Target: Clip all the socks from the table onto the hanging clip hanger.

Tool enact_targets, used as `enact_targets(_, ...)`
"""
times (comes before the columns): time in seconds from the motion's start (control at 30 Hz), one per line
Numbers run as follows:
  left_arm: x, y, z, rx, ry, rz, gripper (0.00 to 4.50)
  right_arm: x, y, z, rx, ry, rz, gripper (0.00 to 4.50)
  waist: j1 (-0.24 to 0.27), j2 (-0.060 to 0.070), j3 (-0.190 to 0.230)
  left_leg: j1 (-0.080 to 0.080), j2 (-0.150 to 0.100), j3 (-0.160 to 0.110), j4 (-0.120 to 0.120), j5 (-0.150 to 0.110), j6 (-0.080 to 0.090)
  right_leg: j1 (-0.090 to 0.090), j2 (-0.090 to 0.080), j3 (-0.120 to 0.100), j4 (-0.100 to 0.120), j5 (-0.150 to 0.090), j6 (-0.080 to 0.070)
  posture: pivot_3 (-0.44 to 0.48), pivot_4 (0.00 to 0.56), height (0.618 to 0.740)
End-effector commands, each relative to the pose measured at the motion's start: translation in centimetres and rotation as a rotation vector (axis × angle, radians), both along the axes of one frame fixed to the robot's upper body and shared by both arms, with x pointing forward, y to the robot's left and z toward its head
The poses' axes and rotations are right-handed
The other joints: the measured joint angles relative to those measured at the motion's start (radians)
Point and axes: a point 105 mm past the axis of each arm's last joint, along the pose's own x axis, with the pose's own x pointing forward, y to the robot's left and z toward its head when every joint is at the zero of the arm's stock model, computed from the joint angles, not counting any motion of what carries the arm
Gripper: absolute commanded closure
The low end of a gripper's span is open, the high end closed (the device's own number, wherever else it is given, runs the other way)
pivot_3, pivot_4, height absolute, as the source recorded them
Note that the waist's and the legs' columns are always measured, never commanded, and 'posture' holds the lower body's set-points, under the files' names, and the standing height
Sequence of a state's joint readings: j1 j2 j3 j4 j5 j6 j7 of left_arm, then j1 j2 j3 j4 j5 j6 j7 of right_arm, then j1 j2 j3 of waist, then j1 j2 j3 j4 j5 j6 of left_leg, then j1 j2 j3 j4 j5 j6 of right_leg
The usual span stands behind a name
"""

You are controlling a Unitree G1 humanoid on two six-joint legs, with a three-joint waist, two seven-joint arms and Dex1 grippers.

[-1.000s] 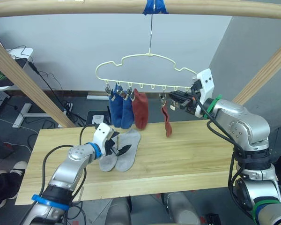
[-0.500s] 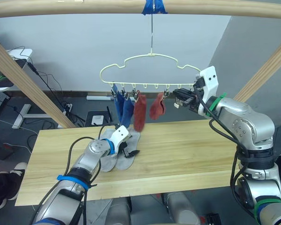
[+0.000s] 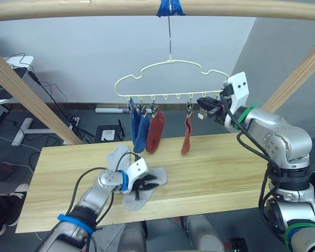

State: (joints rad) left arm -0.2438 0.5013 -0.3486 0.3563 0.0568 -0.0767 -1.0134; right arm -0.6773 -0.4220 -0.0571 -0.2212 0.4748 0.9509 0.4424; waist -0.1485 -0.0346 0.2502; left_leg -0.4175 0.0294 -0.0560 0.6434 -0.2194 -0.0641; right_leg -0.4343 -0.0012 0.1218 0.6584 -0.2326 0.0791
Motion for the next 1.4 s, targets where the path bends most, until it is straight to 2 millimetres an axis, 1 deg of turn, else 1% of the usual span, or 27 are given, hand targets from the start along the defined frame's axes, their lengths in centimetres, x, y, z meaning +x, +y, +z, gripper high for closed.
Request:
enact_targets(0.03, 0.4, -0.8, 1.2, -0.024, -0.084, -0.027, 4.15, 0.2, -0.7, -0.8, -0.007, 0.030, -0.025, 4.50, 0.000, 0.000, 0.000, 0.000, 0.000, 0.000, 0.000, 0.000, 0.000, 0.000, 0.000, 0.000, 0.000, 0.000, 0.000, -0.200, 0.239, 0.740)
enact_targets(0.17, 0.2, -1.3, 2.2, -0.061, -0.126, -0.052, 4.15, 0.3, -0.5, -0.8, -0.007, 0.029, -0.018, 4.50, 0.001, 0.000, 0.000, 0.000, 0.000, 0.000, 0.000, 0.000, 0.000, 0.000, 0.000, 0.000, 0.000, 0.000, 0.000, -0.191, 0.234, 0.740)
enact_targets(0.27, 0.0, -1.4, 2.7, -0.092, -0.118, -0.062, 3.63, 0.3, -0.5, -0.8, -0.007, 0.030, -0.017, 4.50, 0.003, 0.000, 0.000, 0.000, 0.000, 0.000, -0.001, 0.000, 0.000, 0.000, 0.000, 0.000, 0.000, 0.000, 0.000, -0.188, 0.232, 0.740)
enact_targets(0.37, -0.2, -1.0, 2.9, -0.081, -0.111, -0.071, 2.75, 0.4, -0.5, -0.9, -0.006, 0.030, -0.016, 4.50, 0.003, 0.000, 0.000, 0.000, 0.000, 0.000, -0.001, 0.000, 0.000, 0.000, 0.000, 0.000, -0.001, 0.000, 0.000, -0.186, 0.229, 0.740)
enact_targets(0.47, -0.4, -0.6, 3.6, -0.079, -0.109, -0.075, 1.87, 0.5, -0.5, -0.9, -0.010, 0.025, -0.014, 4.50, 0.003, 0.000, 0.000, 0.000, 0.000, 0.000, -0.001, 0.000, 0.000, 0.000, 0.000, 0.000, -0.001, 0.000, 0.000, -0.187, 0.223, 0.740)
enact_targets(0.57, 0.4, -0.5, 3.6, -0.093, -0.113, -0.012, 1.02, 0.4, -0.5, -0.9, -0.009, 0.026, -0.014, 4.50, 0.003, 0.000, 0.000, 0.000, 0.000, 0.000, -0.001, 0.000, 0.000, 0.000, 0.000, 0.000, 0.000, 0.000, 0.000, -0.192, 0.220, 0.740)
enact_targets(0.67, 2.2, 0.0, 3.0, -0.079, -0.137, 0.125, 0.11, 0.4, -0.4, -0.8, -0.008, 0.022, -0.016, 4.50, 0.005, 0.000, 0.000, 0.000, 0.000, 0.001, 0.000, 0.000, 0.000, 0.000, 0.000, 0.000, -0.001, 0.000, 0.000, -0.196, 0.220, 0.740)
enact_targets(0.7, 2.4, 0.1, 2.7, -0.066, -0.141, 0.150, 0.03, 0.4, -0.5, -0.8, -0.008, 0.021, -0.017, 4.50, 0.005, 0.000, 0.000, 0.000, 0.000, 0.000, 0.000, 0.000, 0.000, 0.000, 0.000, 0.000, -0.001, 0.000, 0.000, -0.199, 0.219, 0.740)
enact_targets(0.83, 2.1, -0.2, 0.7, -0.041, -0.063, 0.204, 0.03, 0.3, -0.6, -0.7, -0.011, 0.022, -0.020, 4.50, 0.001, 0.000, 0.000, 0.000, 0.000, 0.000, -0.001, 0.000, 0.000, 0.000, 0.000, 0.000, 0.000, 0.000, 0.000, -0.199, 0.219, 0.740)
enact_targets(0.97, 2.2, -0.5, -0.3, -0.019, -0.034, 0.223, 0.03, 0.3, -0.8, -0.7, -0.013, 0.023, -0.024, 4.50, 0.004, 0.000, 0.000, 0.000, 0.000, 0.000, -0.001, 0.000, 0.000, 0.000, 0.000, 0.000, -0.001, 0.000, 0.000, -0.214, 0.225, 0.740)
enact_targets(1.07, 2.3, -0.7, -0.3, -0.021, -0.032, 0.222, 0.65, 0.3, -0.8, -0.7, -0.013, 0.025, -0.026, 4.50, 0.003, 0.000, 0.000, 0.000, 0.000, 0.000, 0.000, 0.000, 0.000, 0.001, 0.000, 0.000, -0.001, 0.000, 0.001, -0.216, 0.226, 0.740)
enact_targets(1.4, 1.8, -0.6, -0.4, -0.015, -0.019, 0.192, 3.48, 0.4, -1.0, -0.7, -0.014, 0.025, -0.035, 4.50, 0.002, 0.000, 0.000, 0.000, 0.000, 0.000, 0.000, 0.000, 0.000, 0.001, 0.000, 0.000, -0.001, 0.000, 0.001, -0.216, 0.233, 0.740)
